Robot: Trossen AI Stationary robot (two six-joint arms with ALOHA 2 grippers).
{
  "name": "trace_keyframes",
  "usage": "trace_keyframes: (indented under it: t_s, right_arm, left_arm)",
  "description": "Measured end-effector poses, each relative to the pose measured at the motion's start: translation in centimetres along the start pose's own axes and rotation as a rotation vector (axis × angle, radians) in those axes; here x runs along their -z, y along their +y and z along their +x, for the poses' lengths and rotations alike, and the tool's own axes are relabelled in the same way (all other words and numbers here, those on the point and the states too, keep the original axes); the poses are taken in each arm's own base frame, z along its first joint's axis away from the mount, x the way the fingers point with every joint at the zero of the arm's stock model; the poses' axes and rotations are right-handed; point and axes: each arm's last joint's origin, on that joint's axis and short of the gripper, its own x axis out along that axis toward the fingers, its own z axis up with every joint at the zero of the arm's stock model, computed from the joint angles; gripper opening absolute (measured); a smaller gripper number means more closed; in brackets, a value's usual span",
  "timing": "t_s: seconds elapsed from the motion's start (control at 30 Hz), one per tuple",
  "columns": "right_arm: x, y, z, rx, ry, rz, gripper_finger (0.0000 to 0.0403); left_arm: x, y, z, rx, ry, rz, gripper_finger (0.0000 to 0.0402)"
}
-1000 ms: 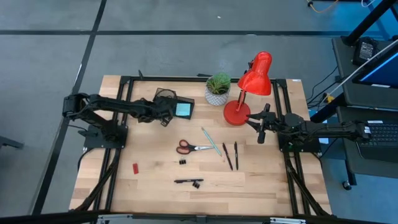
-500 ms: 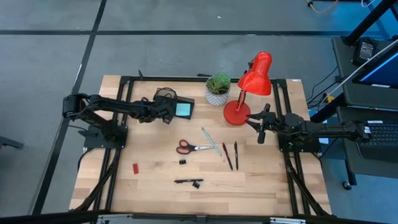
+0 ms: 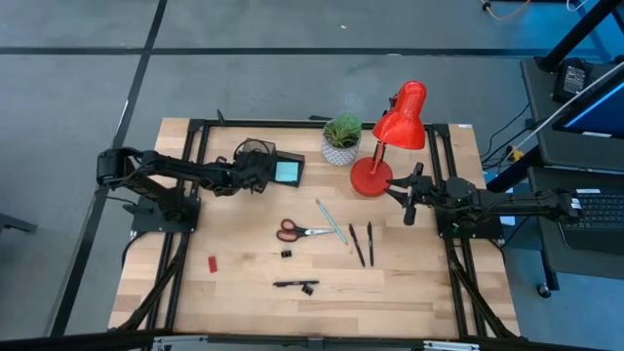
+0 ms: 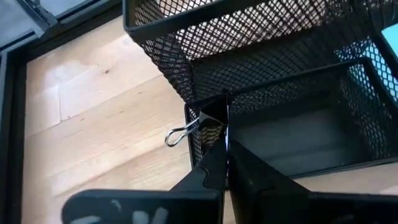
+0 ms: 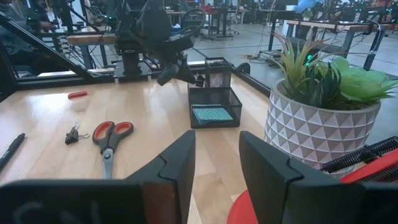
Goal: Pick and place office supplies into organizer
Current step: Put the top left black binder clip into the black desk organizer
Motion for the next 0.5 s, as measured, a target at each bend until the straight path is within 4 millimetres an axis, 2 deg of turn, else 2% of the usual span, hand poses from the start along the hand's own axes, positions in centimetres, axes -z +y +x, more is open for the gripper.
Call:
trace_keyframes:
  t_s: [0.5]
  right_arm:
    - [0.0, 0.0, 0.0, 0.0, 0.0, 0.0, 0.0127]
  left_arm:
    - [-0.17, -0.25, 0.1, 0.025, -0.016, -0.016, 0.0045]
